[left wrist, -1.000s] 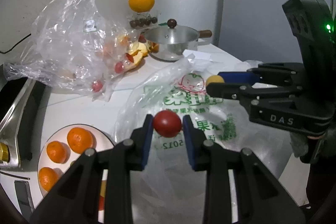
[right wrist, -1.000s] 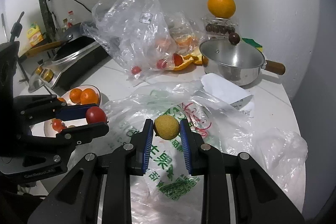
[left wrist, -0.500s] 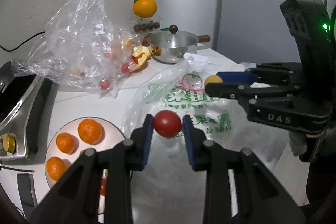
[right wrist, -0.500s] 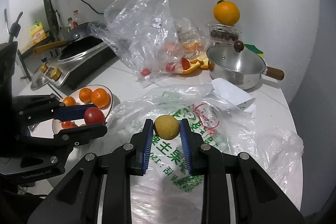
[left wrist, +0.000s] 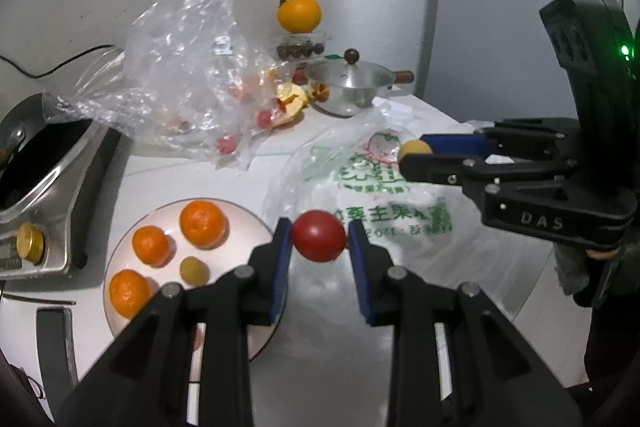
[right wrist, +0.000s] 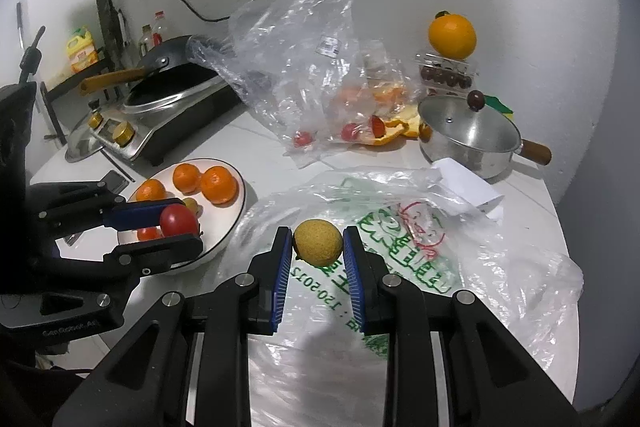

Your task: Organize fruits

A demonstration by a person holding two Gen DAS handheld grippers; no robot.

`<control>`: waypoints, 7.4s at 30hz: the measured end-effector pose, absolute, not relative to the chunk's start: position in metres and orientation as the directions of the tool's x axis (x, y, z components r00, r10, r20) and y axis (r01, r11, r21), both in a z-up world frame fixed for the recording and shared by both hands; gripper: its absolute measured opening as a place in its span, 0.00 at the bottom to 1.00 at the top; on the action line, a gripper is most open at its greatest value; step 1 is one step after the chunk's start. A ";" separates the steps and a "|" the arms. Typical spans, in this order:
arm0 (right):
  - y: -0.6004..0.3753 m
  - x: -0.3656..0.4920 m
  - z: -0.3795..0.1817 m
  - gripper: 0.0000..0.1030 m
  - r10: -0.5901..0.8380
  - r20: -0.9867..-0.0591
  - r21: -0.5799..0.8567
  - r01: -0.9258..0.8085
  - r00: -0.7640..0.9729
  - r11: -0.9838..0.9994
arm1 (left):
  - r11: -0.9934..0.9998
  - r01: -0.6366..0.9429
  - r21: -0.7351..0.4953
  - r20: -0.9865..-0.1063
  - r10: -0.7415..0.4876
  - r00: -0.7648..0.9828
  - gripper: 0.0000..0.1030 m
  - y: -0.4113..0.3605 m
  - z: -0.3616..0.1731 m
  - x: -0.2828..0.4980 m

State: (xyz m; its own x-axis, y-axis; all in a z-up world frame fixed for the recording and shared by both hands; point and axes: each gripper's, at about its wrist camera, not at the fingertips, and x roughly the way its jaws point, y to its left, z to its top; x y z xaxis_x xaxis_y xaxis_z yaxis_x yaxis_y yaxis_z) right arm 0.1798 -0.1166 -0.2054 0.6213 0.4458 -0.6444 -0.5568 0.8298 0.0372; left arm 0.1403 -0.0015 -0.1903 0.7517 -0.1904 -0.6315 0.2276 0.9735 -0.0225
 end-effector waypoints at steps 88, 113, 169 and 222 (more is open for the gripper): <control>0.028 0.208 -0.270 0.37 0.438 -0.783 0.019 -0.686 0.442 0.727 | 1.000 0.022 0.004 -0.686 -0.013 0.728 0.32 0.104 -0.245 0.149; -0.024 0.170 -0.231 0.38 0.431 -0.726 -0.004 -0.630 0.536 0.777 | 0.998 0.023 0.058 -0.643 0.020 0.765 0.33 0.069 -0.214 0.115; -0.148 0.008 -0.055 0.55 0.405 -0.310 -0.101 -0.453 0.860 0.886 | 0.994 0.053 0.097 -0.237 -0.029 0.971 0.87 -0.008 -0.029 -0.036; -0.173 0.040 -0.012 0.61 0.416 -0.185 -0.102 -0.438 0.890 0.893 | 0.998 0.007 0.063 -0.123 0.000 0.992 0.97 -0.009 0.015 -0.006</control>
